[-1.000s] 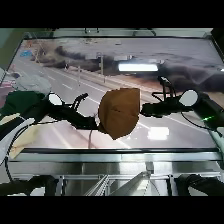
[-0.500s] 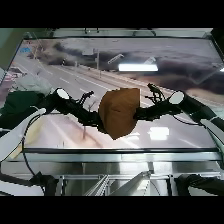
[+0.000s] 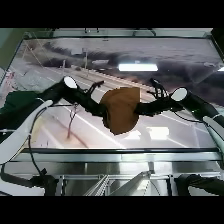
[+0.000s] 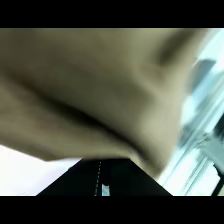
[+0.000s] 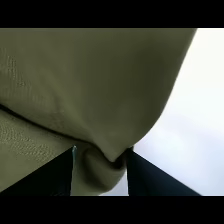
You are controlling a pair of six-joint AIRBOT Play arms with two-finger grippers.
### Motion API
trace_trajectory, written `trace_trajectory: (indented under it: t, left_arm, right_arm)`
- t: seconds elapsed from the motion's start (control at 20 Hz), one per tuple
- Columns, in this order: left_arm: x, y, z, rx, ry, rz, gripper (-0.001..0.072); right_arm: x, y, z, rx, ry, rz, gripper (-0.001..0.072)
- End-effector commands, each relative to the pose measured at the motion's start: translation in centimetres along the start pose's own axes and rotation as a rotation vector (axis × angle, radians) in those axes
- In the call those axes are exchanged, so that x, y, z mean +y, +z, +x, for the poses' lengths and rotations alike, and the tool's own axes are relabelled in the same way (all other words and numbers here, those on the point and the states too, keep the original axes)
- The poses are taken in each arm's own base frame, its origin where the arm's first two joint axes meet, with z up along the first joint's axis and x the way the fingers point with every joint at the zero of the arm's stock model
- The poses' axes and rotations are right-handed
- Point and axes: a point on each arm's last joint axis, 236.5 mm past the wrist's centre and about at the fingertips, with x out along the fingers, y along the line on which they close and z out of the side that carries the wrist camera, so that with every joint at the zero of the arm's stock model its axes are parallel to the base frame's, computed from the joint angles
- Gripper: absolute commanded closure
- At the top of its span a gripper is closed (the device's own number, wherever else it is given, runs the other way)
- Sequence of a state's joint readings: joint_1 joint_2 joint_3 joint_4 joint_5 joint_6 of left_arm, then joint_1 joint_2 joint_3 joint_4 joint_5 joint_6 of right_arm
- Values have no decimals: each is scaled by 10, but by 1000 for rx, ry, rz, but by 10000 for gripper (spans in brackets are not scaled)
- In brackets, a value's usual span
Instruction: Fold the shirts.
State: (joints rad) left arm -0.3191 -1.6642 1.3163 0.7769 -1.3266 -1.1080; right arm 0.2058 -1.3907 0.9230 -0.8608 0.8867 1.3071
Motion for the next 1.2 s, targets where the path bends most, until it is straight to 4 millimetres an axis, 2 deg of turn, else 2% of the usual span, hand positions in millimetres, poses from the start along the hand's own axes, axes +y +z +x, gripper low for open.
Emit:
trace_trajectory:
  t: [0.0,0.1,0.2,0.3,0.4,0.45,0.55,0.7,0.8,0.9,1.0,1.15]
  left_arm:
    - [-55,36,-93,-190,25,120,696]
    - [-94,55,-155,-351,62,227,695]
    - [-148,69,-204,-486,49,352,693]
    - [-193,71,-230,-544,11,443,693]
    - [-207,68,-236,-547,4,460,692]
    - [-204,62,-232,-516,0,453,692]
    - [-186,44,-207,-400,-26,405,692]
    - [-143,15,-167,-236,-43,282,692]
    - [-120,-8,-152,-152,-66,201,692]
    - [-106,-33,-140,-96,-89,156,692]
    - [-96,-57,-128,-59,-111,108,692]
    - [-87,-95,-115,5,-149,41,692]
  right_arm:
    - [-22,26,-23,-62,-14,43,343]
    - [-34,35,-42,-77,-6,86,344]
    - [-31,46,-63,-112,31,111,344]
    - [-16,56,-83,-165,78,68,344]
    - [-3,62,-98,-208,98,27,344]
    - [0,62,-102,-217,100,18,344]
    - [2,59,-102,-204,106,15,344]
    - [2,52,-96,-168,115,19,344]
    - [4,44,-86,-124,129,27,343]
    - [10,34,-67,-69,152,43,336]
    - [13,21,-38,9,162,51,244]
    - [-1,13,7,64,134,69,249]
